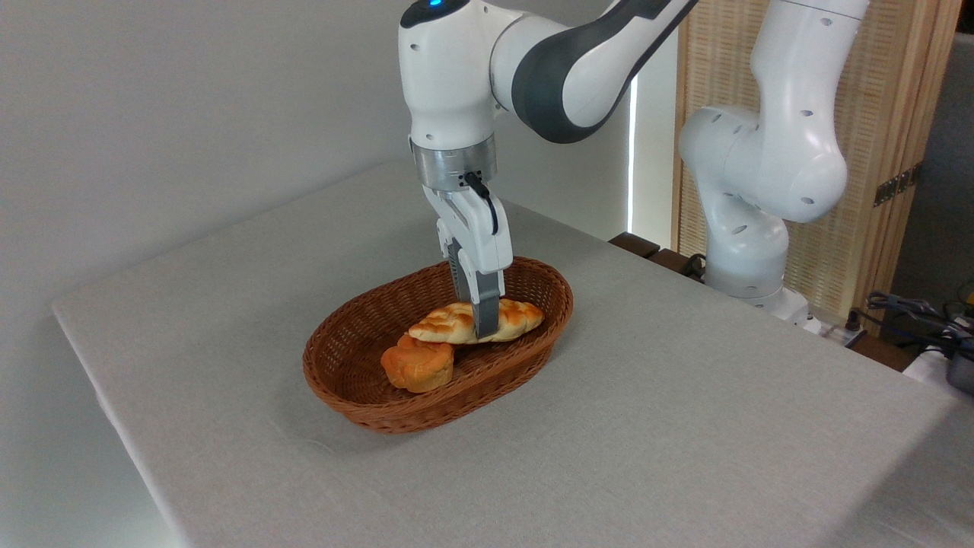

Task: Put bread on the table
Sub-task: 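Lift the braided roll up out of the basket, then carry the roll beside the basket and lower it to the table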

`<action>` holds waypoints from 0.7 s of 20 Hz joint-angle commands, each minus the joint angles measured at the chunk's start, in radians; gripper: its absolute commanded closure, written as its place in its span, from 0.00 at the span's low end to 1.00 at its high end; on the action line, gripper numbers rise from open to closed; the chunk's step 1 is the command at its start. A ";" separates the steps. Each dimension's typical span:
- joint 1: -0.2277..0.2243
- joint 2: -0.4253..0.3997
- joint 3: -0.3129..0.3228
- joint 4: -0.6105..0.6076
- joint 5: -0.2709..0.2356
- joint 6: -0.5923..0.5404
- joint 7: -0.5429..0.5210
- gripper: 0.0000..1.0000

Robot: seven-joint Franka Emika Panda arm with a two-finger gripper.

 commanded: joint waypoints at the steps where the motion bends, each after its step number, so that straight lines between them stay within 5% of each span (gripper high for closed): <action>1: -0.010 0.002 0.012 0.005 -0.019 0.005 0.012 0.54; 10: 0.011 0.019 0.023 0.244 -0.016 -0.265 0.010 0.57; 14: 0.080 0.160 0.035 0.434 -0.019 -0.310 0.004 0.56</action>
